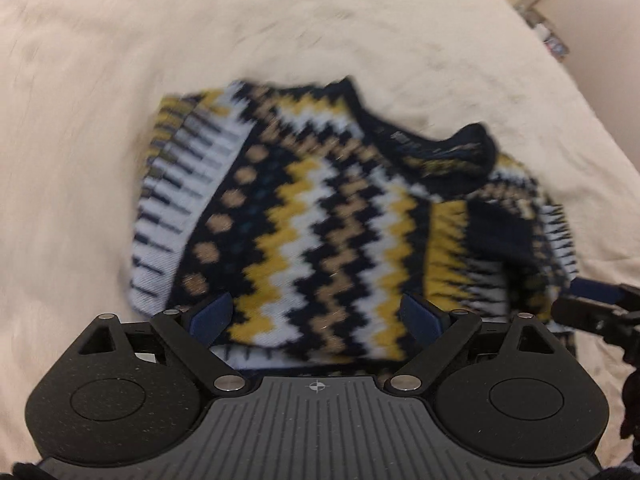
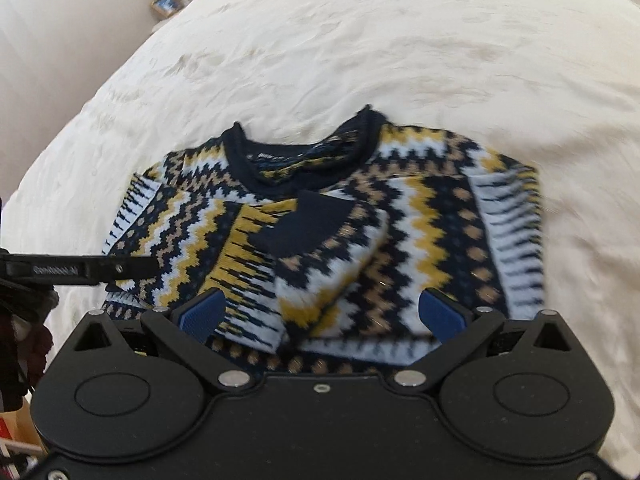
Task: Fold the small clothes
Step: 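Lower the sleeve onto the sweater and open the left tool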
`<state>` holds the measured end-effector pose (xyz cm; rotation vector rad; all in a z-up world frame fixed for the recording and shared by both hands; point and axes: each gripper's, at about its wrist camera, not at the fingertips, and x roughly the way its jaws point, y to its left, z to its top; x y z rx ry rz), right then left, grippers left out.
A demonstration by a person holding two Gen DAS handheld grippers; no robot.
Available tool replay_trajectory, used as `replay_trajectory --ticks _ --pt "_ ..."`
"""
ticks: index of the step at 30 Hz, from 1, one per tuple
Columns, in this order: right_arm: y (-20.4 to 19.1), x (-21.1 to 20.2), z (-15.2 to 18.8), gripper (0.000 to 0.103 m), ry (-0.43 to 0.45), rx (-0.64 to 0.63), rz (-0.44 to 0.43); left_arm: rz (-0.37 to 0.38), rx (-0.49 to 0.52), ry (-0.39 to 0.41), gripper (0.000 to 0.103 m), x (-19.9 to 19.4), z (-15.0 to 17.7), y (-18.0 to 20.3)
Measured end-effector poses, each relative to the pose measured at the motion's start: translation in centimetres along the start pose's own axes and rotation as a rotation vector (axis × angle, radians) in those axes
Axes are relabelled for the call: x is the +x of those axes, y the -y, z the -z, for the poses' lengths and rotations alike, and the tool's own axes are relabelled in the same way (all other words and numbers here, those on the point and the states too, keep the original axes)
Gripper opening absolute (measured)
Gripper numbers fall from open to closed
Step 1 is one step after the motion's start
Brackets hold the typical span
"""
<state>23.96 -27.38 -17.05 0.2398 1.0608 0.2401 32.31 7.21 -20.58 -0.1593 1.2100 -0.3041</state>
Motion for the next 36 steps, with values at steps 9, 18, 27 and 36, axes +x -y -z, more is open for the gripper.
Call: replay_trajectory --ticks 9,18,27,36 --pt "1.8 1.8 -0.9 0.103 -0.048 0.018 0.067 -0.008 0.034 -0.022 0.096 1.3 0.1 0.0" --pt "7.7 -0.3 0.7 0.103 -0.051 0.185 0.155 -0.010 0.043 -0.030 0.102 1.7 0.0 0.4" --pt "7.7 -2.3 0.9 0.103 0.027 0.181 0.175 -0.028 0.048 -0.031 0.102 1.7 -0.1 0.7" --pt "2.1 -1.7 0.1 0.103 0.056 -0.055 0.054 -0.052 0.061 -0.039 0.102 2.1 -0.2 1.1"
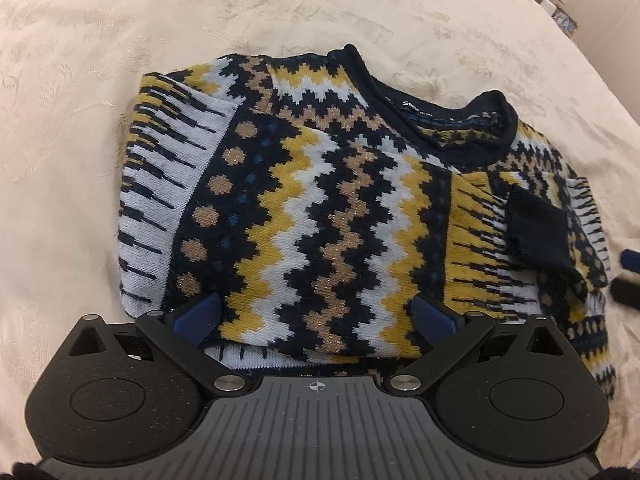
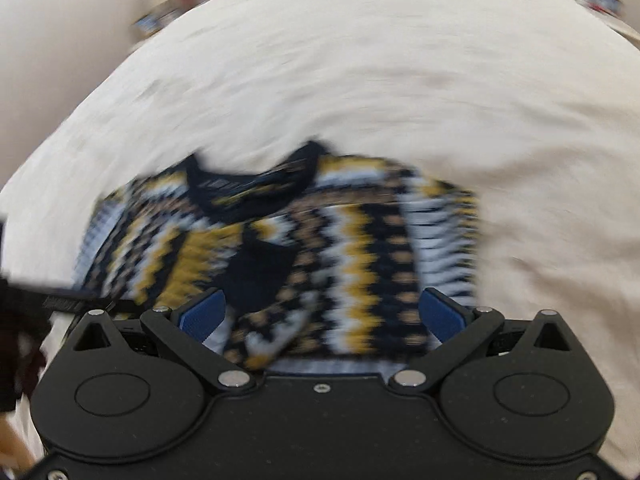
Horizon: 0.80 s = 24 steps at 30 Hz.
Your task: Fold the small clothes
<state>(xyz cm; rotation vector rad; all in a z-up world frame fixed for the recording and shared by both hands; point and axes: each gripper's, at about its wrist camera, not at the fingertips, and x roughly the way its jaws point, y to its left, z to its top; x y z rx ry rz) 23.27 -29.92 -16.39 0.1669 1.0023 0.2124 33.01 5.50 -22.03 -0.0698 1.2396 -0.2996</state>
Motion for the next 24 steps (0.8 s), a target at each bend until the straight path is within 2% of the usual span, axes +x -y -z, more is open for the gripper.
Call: replay_trajectory --ticks 3,6,9,13,16,19,21,24 --pt "-2.1 2.5 0.1 0.103 -0.070 -0.088 -0.006 0.001 0.004 -0.005 0.102 0.0 0.0 0.0" --pt "-3.0 4.9 0.3 0.103 -0.138 -0.149 0.042 0.003 0.010 -0.009 0.102 0.0 0.0 -0.1" --pt "-2.3 5.6 0.4 0.103 -0.150 -0.144 0.109 0.005 0.011 -0.008 0.102 0.1 0.0 0.0" --pt "1.3 4.1 0.6 0.103 -0.125 -0.012 0.208 0.006 0.014 -0.004 0.102 0.0 0.0 0.0" --pt "4.3 2.4 1.1 0.103 -0.112 0.113 0.232 0.004 0.017 -0.002 0.102 0.0 0.1 0.0" --pt "6.3 1.2 1.7 0.103 -0.100 0.172 0.273 -0.001 0.019 -0.002 0.102 0.0 0.1 0.0" --pt "7.3 0.4 2.1 0.103 -0.078 0.218 0.269 -0.002 0.022 -0.003 0.102 0.0 0.0 0.1" --pt "7.9 -0.4 2.2 0.103 -0.034 0.240 0.219 0.003 0.018 0.003 0.102 -0.1 0.0 0.0"
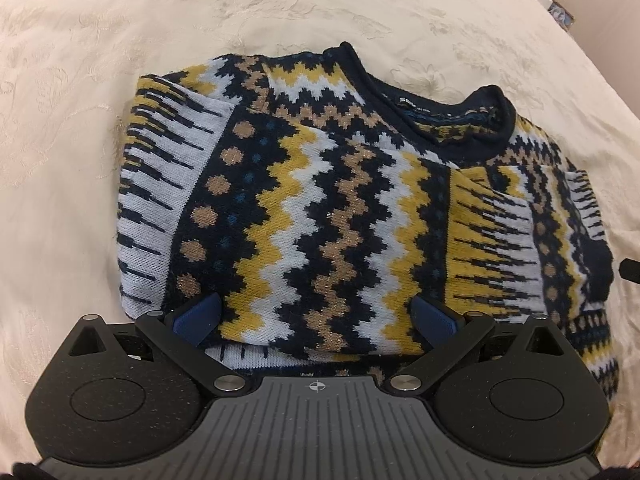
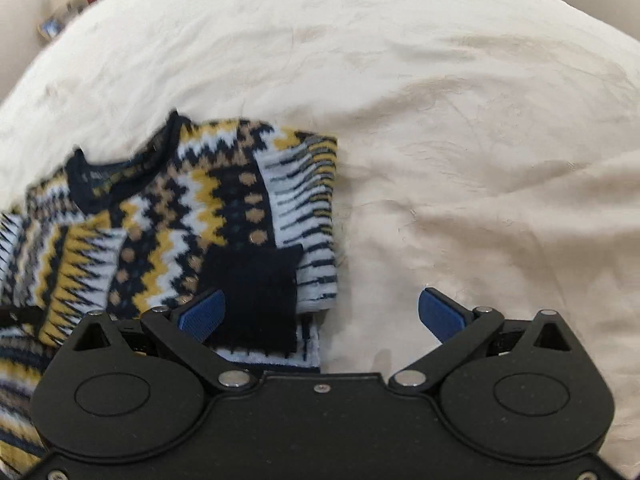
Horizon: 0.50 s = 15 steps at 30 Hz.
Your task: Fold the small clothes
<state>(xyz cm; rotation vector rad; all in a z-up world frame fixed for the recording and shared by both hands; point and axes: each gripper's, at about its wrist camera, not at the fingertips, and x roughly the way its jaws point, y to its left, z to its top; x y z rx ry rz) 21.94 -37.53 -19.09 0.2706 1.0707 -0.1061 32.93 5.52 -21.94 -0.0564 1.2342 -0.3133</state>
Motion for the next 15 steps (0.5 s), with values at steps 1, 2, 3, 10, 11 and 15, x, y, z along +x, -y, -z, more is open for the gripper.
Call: replay_trajectory --ticks 1,2,3,10,11,15 --pt "-0.1 -0.1 -0.2 0.103 0.004 -0.008 -0.022 0.006 -0.006 0.006 0.102 -0.2 0.0 -0.1" --pt "-0.5 0.2 -0.3 0.103 0.006 -0.020 -0.043 0.012 -0.015 0.014 0.102 -0.4 0.0 -0.2" --pt "-0.7 0.3 -0.4 0.103 0.006 -0.033 -0.061 0.019 -0.025 0.026 0.102 -0.8 0.1 -0.3" --pt "-3.0 1.1 -0.7 0.103 -0.001 -0.110 -0.189 0.006 -0.046 0.070 0.102 -3.2 1.5 -0.5" --pt "-3.4 1.2 -0.8 0.103 -0.005 -0.124 -0.207 0.002 -0.049 0.068 0.102 -3.4 1.8 -0.5" --pt "-4.7 2.3 -0.7 0.103 -0.043 -0.195 -0.238 -0.015 -0.075 0.055 0.102 -3.8 3.2 -0.4"
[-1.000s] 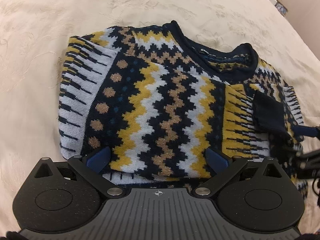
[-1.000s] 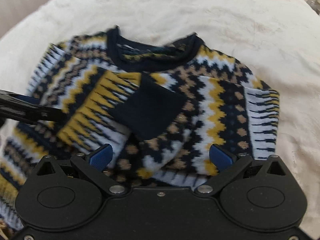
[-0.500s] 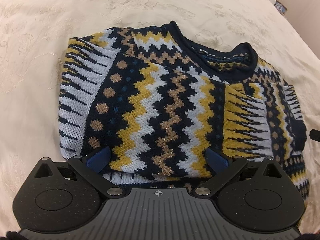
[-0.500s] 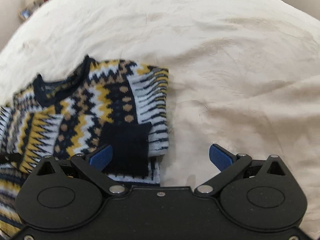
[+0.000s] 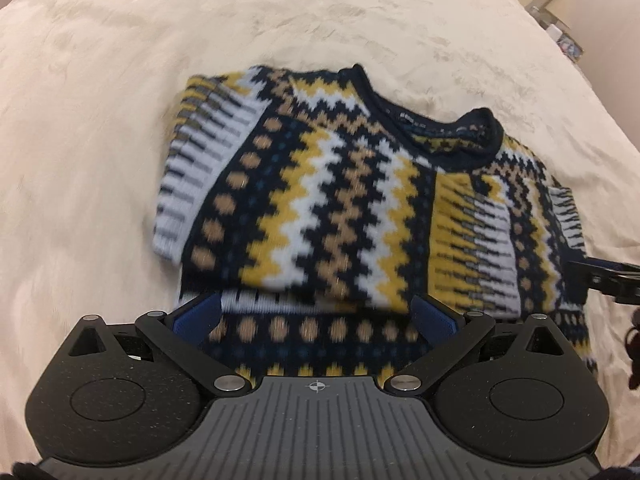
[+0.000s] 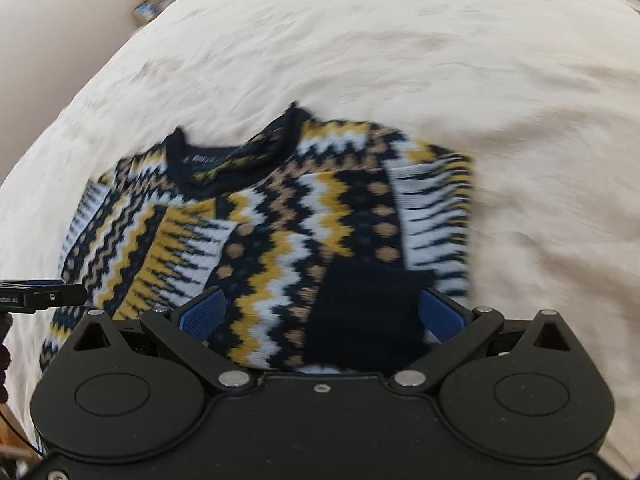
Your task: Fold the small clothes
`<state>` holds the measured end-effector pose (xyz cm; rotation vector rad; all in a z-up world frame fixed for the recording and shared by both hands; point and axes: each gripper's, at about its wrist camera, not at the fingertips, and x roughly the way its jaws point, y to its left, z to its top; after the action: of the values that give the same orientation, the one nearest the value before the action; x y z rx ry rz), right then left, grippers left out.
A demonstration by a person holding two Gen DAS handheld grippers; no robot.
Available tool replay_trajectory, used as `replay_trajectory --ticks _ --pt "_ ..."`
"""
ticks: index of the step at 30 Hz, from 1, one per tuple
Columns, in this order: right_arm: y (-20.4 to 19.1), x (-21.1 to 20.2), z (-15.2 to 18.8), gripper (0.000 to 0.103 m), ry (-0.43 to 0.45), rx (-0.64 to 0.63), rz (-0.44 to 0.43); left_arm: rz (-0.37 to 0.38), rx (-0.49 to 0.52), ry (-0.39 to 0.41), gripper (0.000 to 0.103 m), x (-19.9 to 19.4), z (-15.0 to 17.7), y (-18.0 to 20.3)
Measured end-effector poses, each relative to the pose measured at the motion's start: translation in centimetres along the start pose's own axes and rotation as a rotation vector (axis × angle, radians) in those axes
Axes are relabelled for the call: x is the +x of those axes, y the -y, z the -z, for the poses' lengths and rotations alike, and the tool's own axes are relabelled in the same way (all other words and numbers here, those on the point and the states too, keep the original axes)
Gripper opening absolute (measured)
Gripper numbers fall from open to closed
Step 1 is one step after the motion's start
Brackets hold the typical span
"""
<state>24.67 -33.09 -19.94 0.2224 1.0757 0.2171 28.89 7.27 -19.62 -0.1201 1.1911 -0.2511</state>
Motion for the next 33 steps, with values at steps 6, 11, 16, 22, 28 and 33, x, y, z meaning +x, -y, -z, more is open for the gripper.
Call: replay_trajectory --ticks 6,11,16,22,28,33 --pt "0.4 2.2 0.5 0.103 -0.102 -0.053 0.101 -0.035 -0.038 0.001 0.102 -1.0 2.1 -0.1" --pt "1.2 0.3 1.3 0.103 -0.058 -0.039 0.053 -0.062 -0.060 0.012 0.102 -2.1 3.8 0.0" --pt "2.5 -2.6 2.8 0.103 -0.010 -0.012 -0.023 -0.084 -0.073 0.033 0.102 -3.5 5.5 0.6" --pt "3.1 -4.7 4.7 0.103 0.010 -0.017 -0.086 -0.110 -0.100 0.052 0.102 -5.4 7.8 1.9" --pt "3.2 -6.0 7.5 0.103 -0.014 -0.027 -0.112 -0.111 -0.072 0.026 0.102 -6.5 10.3 3.1" --pt "3.0 -6.9 9.6 0.103 -0.024 -0.009 -0.115 -0.114 -0.049 -0.005 0.102 -6.9 11.3 3.4"
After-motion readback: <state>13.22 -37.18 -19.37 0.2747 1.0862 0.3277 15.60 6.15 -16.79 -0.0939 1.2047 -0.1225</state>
